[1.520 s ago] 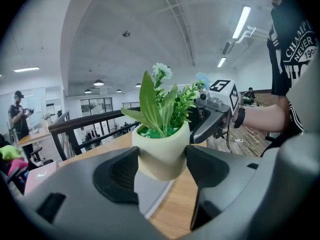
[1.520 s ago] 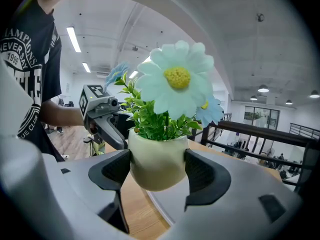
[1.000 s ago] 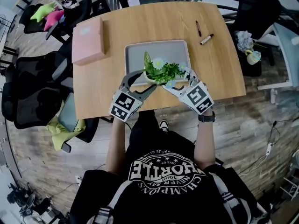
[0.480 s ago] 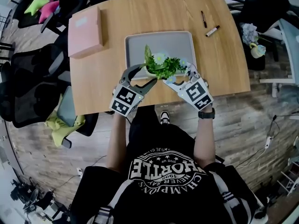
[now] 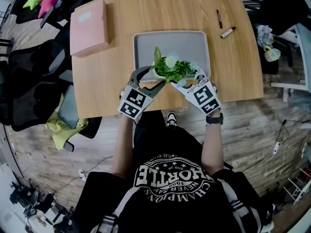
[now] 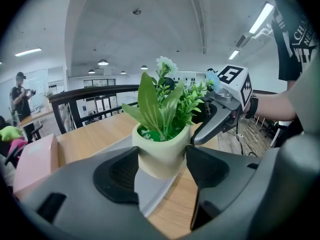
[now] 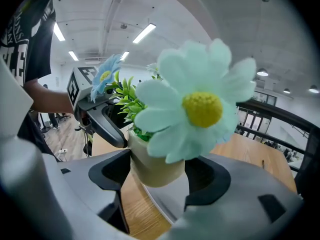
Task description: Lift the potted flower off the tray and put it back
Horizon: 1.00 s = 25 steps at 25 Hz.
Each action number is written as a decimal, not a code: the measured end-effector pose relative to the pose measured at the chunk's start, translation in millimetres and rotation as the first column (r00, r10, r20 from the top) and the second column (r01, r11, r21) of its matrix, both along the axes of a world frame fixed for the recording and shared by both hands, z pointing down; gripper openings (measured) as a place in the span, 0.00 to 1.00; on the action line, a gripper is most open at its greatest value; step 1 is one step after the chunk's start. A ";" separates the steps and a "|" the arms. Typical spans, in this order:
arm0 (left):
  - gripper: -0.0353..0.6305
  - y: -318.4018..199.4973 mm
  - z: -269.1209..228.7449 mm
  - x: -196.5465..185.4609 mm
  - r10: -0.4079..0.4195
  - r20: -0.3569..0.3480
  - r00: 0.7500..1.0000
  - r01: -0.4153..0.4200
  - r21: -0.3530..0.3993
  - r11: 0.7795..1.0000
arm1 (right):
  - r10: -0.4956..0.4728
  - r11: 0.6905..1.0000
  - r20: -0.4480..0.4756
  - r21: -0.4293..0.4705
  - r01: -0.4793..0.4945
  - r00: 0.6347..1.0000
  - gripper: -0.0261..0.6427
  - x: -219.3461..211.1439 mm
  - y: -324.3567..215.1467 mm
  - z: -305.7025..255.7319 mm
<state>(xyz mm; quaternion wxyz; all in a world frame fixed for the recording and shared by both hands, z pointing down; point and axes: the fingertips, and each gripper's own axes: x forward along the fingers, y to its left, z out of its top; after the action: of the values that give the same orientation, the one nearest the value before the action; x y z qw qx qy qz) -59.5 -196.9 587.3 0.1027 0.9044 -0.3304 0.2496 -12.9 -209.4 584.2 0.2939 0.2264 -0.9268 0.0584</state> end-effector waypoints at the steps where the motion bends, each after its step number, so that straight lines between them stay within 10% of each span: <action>1: 0.53 -1.2 2.9 -2.1 -0.003 -0.002 1.000 0.003 -0.008 1.000 | -0.002 1.000 -0.001 -0.008 0.002 1.000 0.57 -2.1 -1.3 2.9; 25: 0.53 -18.0 80.4 -39.4 -0.071 0.010 0.997 0.072 -0.117 0.991 | -0.021 0.994 -0.082 -0.109 0.012 0.996 0.57 -38.7 -23.6 71.8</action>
<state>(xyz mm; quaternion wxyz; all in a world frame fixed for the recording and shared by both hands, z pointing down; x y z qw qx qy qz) -98.8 -214.9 667.7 0.1636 0.8837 -0.3476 0.2675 -51.6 -233.0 656.0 0.3446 0.2048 -0.9110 0.0969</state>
